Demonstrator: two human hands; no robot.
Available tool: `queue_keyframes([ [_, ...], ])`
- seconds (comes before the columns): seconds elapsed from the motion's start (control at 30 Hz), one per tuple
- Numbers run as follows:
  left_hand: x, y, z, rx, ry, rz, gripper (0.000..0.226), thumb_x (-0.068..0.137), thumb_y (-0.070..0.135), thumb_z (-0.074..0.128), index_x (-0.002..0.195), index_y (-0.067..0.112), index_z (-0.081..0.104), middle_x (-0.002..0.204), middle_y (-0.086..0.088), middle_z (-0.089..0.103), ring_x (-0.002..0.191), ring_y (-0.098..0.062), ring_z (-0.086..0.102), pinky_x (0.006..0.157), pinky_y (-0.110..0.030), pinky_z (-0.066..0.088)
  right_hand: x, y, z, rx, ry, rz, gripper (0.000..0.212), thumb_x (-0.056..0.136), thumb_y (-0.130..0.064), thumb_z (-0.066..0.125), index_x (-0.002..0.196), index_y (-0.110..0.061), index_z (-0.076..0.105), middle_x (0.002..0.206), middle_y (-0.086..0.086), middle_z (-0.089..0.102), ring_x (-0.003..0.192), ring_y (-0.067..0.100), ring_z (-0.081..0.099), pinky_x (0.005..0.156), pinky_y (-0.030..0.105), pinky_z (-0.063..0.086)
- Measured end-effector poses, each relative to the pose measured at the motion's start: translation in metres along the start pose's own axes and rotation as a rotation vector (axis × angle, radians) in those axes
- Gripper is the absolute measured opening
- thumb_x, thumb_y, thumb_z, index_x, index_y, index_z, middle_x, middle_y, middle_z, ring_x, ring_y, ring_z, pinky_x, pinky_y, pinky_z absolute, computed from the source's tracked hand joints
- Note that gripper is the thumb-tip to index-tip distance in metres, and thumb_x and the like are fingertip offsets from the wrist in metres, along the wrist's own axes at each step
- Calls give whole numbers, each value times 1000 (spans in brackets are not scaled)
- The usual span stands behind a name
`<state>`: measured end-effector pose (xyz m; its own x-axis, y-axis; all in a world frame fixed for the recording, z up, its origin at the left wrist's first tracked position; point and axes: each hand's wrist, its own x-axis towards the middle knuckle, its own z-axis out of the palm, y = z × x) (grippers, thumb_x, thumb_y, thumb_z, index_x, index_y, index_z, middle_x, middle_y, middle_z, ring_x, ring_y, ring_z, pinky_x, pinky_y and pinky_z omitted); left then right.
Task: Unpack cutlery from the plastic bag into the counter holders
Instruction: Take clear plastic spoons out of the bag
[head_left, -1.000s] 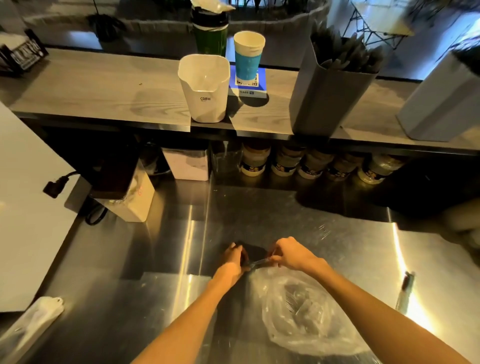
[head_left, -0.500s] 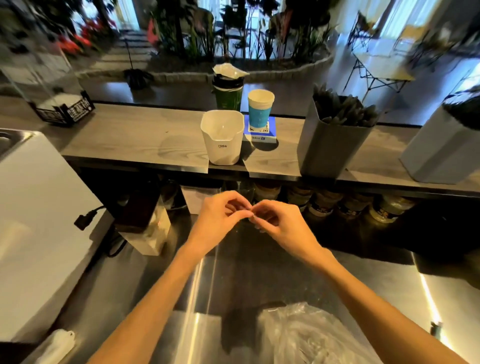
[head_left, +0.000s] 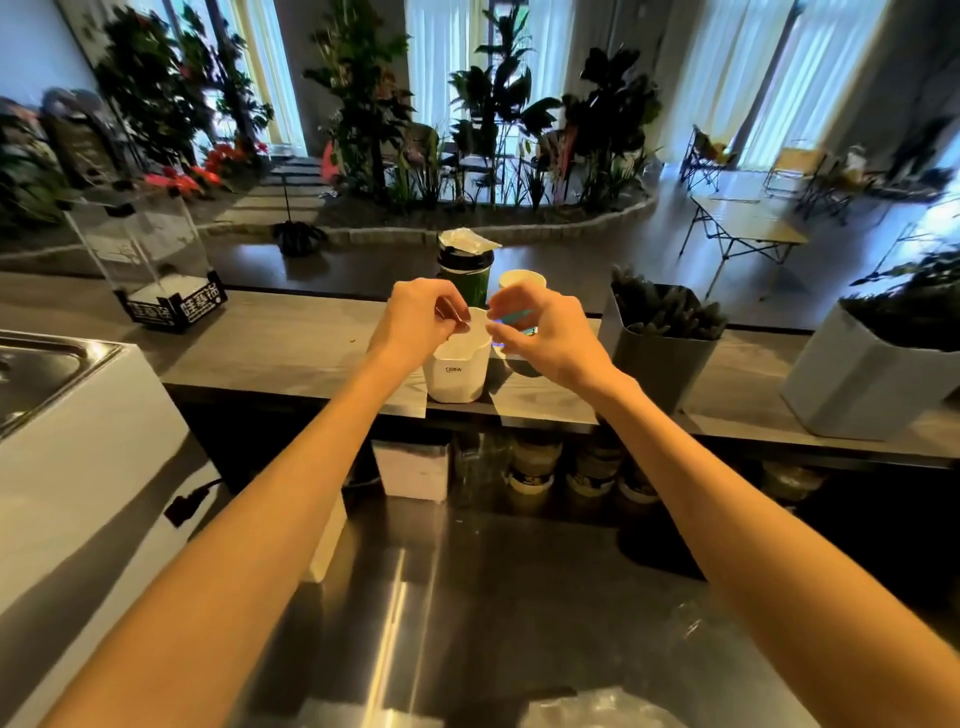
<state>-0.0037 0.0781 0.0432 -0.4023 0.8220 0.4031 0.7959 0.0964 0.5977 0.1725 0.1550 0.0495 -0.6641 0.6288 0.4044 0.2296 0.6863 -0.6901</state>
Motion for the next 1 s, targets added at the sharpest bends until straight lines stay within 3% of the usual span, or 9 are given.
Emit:
queue_keyframes([
  [0.1,-6,-4,8,41,-28,-26,14,83,6,78,93,14,75,90,-2,73,79,-10,68,81,-35,60,-21,8,-10,-4,-3,37,29,92,-19,74,119,-14,65,112,-2,71,96,11,69,84,29,61],
  [0.2,-23,10,7,-13,18,-10,17,80,13,82,93,17,71,90,0,71,76,-8,65,71,-21,54,-50,17,-24,11,3,77,27,92,-22,74,117,-16,65,109,-5,71,90,7,71,77,28,63],
  [0.3,-60,38,15,-128,-46,65,19,78,13,84,93,15,71,88,3,70,76,-6,66,69,-15,53,-97,28,-35,41,-14,140,24,91,-24,74,114,-19,67,105,-8,73,89,6,72,76,30,63],
  [0.43,-139,73,44,-342,-268,70,16,83,19,81,96,14,74,87,4,74,82,-6,70,73,-15,54,-186,39,-45,151,-43,255,17,91,-25,75,108,-22,72,95,-7,76,86,7,74,78,30,62],
  [0.53,-204,92,77,-431,-518,58,13,86,22,78,97,16,74,87,4,75,81,-7,72,73,-24,59,-258,50,-49,264,-136,409,12,92,-20,73,103,-15,73,90,1,78,82,15,77,76,33,63],
  [0.7,-295,100,141,-455,-835,18,15,89,26,75,98,14,74,88,3,76,81,-6,72,77,-32,61,-376,73,-37,272,-260,666,6,94,-15,70,96,-12,75,82,3,79,78,14,77,79,35,63],
  [0.83,-345,88,194,-206,-977,112,16,94,26,68,106,16,73,102,0,74,88,-5,66,86,-34,55,-437,110,-7,-36,-432,708,8,94,-35,69,100,-32,73,90,-12,77,81,1,73,83,30,60],
  [0.9,-359,77,212,-37,-995,86,26,95,28,65,120,21,68,119,0,70,106,-13,63,96,-36,51,-447,126,2,-249,-390,663,17,91,-37,70,108,-35,70,97,-15,75,86,1,69,86,25,57],
  [1.0,-365,59,227,199,-907,42,51,92,31,68,140,25,52,142,1,56,130,-21,53,108,-36,43,-443,137,4,-256,-259,554,20,87,-24,73,106,-32,70,90,-17,72,79,2,66,81,25,56],
])
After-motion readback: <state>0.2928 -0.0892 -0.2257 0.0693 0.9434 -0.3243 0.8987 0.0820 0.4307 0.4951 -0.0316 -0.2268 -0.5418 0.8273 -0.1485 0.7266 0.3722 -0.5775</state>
